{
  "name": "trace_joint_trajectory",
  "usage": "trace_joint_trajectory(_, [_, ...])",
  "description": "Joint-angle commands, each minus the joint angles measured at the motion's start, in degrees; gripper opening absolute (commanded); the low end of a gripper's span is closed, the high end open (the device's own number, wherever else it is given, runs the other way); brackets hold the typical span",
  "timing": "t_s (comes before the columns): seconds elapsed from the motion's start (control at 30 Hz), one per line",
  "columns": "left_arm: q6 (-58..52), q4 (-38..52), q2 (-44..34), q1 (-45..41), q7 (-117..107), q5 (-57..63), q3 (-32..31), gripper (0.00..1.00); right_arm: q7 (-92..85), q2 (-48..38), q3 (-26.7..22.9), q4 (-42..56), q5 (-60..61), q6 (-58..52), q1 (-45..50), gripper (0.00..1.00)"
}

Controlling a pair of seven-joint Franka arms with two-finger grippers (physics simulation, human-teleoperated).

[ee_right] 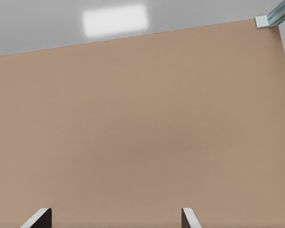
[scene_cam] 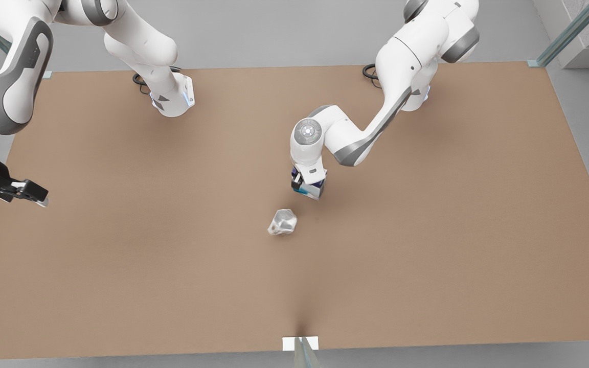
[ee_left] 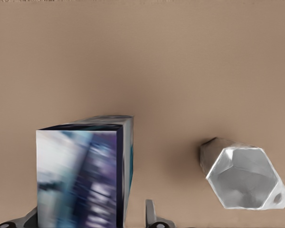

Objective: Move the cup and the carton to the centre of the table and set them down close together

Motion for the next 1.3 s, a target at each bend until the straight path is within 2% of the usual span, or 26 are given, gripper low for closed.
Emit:
trace_joint_trajectory(0.0, [-0.09,-0.01,0.0,0.0,0.0,0.04,0.0,1.0,0.0,-0.01,0.0,0.0,0.0,0.0,0.05,1.0])
trace_joint_trajectory(0.17, [-0.7,-0.01,-0.18,0.26,-0.09,0.04,0.0,1.0,-0.96,-0.01,0.0,0.09,-0.17,0.0,0.14,1.0])
trace_joint_trajectory(0.23, [-2.55,-0.01,-0.36,0.26,-0.09,0.04,0.0,1.0,-8.7,-0.18,0.0,0.35,-0.26,-0.26,-0.65,1.0])
trace_joint_trajectory(0.3, [-4.22,0.08,-0.44,0.35,0.0,0.04,0.0,1.0,-2.02,-0.09,0.0,0.35,-0.26,-0.18,-0.21,1.0])
trace_joint_trajectory(0.53, [-5.27,0.17,-0.8,0.44,0.09,0.04,0.0,1.0,-2.11,-0.01,0.0,0.35,0.0,2.29,-0.3,1.0])
trace_joint_trajectory(0.87, [-12.13,4.91,-1.06,0.61,0.79,-0.14,0.09,1.0,-2.11,1.66,0.18,0.35,0.09,4.13,0.4,1.0])
trace_joint_trajectory(0.9, [-14.67,5.79,-3.87,1.84,0.97,-1.37,0.17,1.0,-2.11,1.66,0.18,0.35,0.09,4.13,0.4,1.0])
trace_joint_trajectory(0.97, [-19.51,5.97,-11.6,8.43,12.64,-7.96,1.49,1.0,-2.11,1.66,0.18,0.35,0.0,4.13,0.32,1.0])
trace_joint_trajectory(1.0, [-26.26,6.66,-13.98,18.26,35.64,-12.17,1.93,1.0,-2.11,1.66,0.18,0.35,0.0,4.13,0.23,1.0])
trace_joint_trajectory(1.03, [-35.85,11.06,-13.72,28.55,63.59,-13.06,1.93,1.0,-2.11,1.66,0.18,0.35,-0.09,4.13,0.23,1.0])
trace_joint_trajectory(1.07, [-38.32,11.59,-13.63,37.08,91.38,-12.79,4.65,1.0,-2.11,1.66,0.18,0.35,-0.09,4.13,0.14,1.0])
trace_joint_trajectory(1.1, [-38.32,11.59,-12.49,41.92,112.92,-12.62,7.28,1.0,-2.2,1.58,0.18,0.35,-0.18,4.13,-0.56,1.0])
trace_joint_trajectory(1.13, [-38.06,11.68,-12.05,42.01,120.41,-12.62,11.6,1.0,-2.2,1.66,0.18,0.35,-0.26,4.13,-0.47,1.0])
trace_joint_trajectory(1.2, [-36.12,12.56,-12.4,41.66,120.15,-13.23,15.47,1.0,-2.11,1.66,0.18,0.35,-0.18,4.13,-0.12,1.0])
trace_joint_trajectory(1.27, [-35.42,12.56,-18.46,42.01,119.27,-13.41,15.99,1.0,-2.11,1.66,0.18,0.35,-0.09,4.13,-0.3,1.0])
